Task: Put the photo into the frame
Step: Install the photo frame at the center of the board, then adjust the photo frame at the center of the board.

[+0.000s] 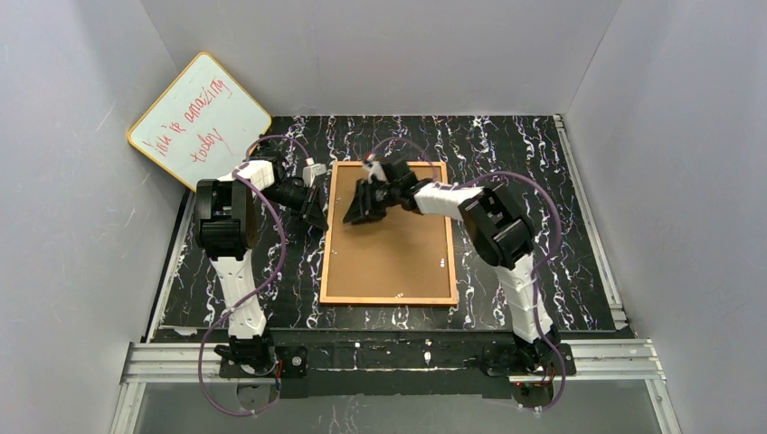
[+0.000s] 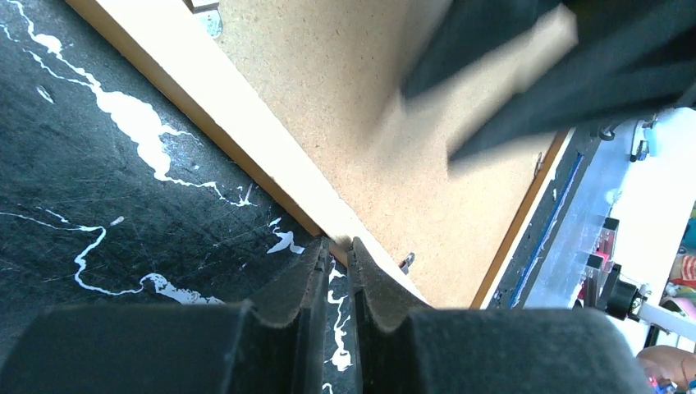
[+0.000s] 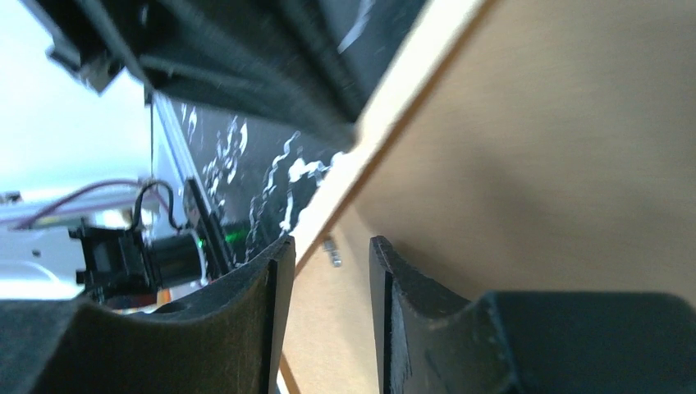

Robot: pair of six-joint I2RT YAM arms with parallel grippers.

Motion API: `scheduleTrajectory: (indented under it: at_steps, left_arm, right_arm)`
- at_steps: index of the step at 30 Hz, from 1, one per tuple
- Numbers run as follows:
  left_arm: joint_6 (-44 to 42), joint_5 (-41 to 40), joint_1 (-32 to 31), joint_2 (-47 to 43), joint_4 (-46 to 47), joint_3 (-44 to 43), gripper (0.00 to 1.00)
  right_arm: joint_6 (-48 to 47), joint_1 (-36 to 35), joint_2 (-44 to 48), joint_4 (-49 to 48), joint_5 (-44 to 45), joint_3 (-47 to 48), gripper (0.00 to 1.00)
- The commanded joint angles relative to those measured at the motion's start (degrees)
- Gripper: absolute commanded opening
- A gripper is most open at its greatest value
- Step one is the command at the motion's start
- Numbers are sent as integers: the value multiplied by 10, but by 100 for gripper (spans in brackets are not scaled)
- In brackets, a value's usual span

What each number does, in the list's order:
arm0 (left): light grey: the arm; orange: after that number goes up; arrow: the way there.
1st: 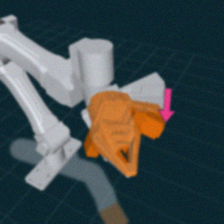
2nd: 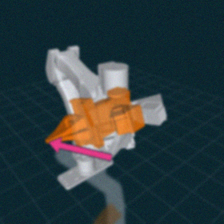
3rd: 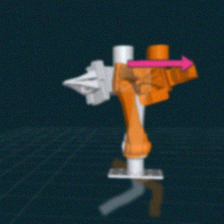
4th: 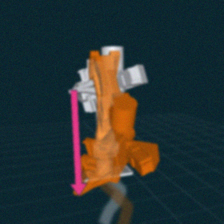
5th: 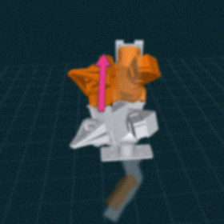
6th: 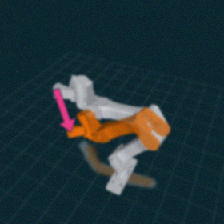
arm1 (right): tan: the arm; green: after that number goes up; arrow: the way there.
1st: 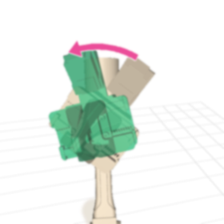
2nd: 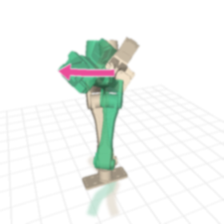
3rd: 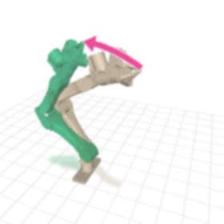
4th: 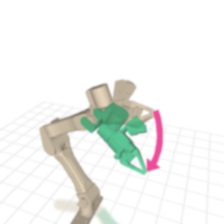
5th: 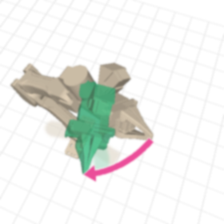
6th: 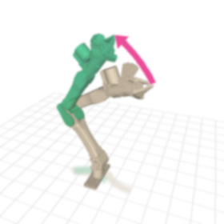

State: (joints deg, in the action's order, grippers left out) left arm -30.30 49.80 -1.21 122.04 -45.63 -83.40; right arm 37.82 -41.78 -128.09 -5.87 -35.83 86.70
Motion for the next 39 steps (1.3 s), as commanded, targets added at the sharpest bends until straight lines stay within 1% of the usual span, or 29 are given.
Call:
scheduleTrajectory:
  at_steps: [1,3,6,9,11,13,15,17,19,21,26,29,31,35,39]
  left_arm:
    - [-22,-70,-23,22,-5,27,8]
    - [-21,-73,-24,22,-1,35,8]
    - [-21,-74,-28,22,5,49,8]
    - [-25,-71,-37,19,13,66,8]
    - [-28,-68,-42,14,13,75,8]
    - [-32,-65,-45,9,14,82,8]
    - [-37,-66,-46,-1,13,87,8]
    - [-45,-76,-46,-7,8,87,8]
    - [-58,-83,-45,-10,-4,83,8]
    - [-69,-87,-44,-14,-18,77,8]
    - [-100,-101,-35,-31,-60,48,10]
    - [-117,-112,-40,-48,-61,65,10]
    - [-124,-123,-53,-58,-59,87,11]
    - [-121,-152,-85,-93,-13,147,11]
    - [-117,-157,-113,-106,9,173,10]
  right_arm:
    - [25,86,42,2,101,29,47]
    - [26,105,37,15,146,44,47]
    - [4,114,25,55,227,81,47]
    - [3,125,21,88,261,99,47]
    - [1,137,29,109,282,107,50]
    - [-3,154,49,135,308,106,55]
    - [-7,174,84,156,348,86,63]
    - [-8,193,134,162,406,45,71]
    - [-6,211,168,171,436,-4,78]
    - [0,230,192,182,452,-37,82]
    - [12,270,229,170,435,-117,84]
    - [25,284,227,161,410,-144,84]
    - [37,292,212,150,373,-154,84]
    - [62,296,157,151,290,-131,84]
    - [107,294,113,118,216,-102,83]
